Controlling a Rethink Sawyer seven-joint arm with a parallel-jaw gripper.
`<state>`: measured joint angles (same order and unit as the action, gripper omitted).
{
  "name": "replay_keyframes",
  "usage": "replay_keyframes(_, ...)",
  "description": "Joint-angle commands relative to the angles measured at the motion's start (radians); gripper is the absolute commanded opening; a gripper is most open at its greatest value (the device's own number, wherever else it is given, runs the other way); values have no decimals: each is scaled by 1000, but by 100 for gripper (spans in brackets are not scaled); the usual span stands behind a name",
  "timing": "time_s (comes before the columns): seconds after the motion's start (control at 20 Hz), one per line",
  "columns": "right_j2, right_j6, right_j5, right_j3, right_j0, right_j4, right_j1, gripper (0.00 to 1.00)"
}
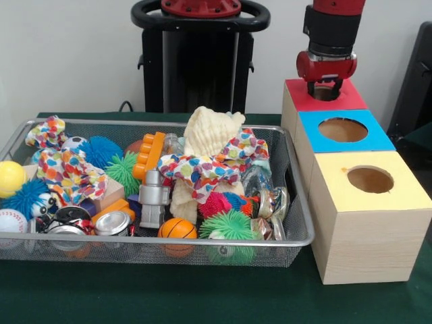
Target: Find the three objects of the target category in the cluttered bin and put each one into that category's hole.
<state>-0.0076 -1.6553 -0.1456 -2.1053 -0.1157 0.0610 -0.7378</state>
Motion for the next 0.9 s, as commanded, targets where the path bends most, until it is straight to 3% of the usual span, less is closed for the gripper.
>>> replay_keyframes(0.05, -85, -52, -121, 3, 117, 64, -109, 100)
replay_keyframes(0.6, -134, -73, -160, 44, 78, 111, -101, 100)
replay_keyframes(0.65, -134, -74, -162, 45, 77, 114, -100, 0)
replay_keyframes(0.9, -135, -72, -166, 49, 77, 122, -99, 0)
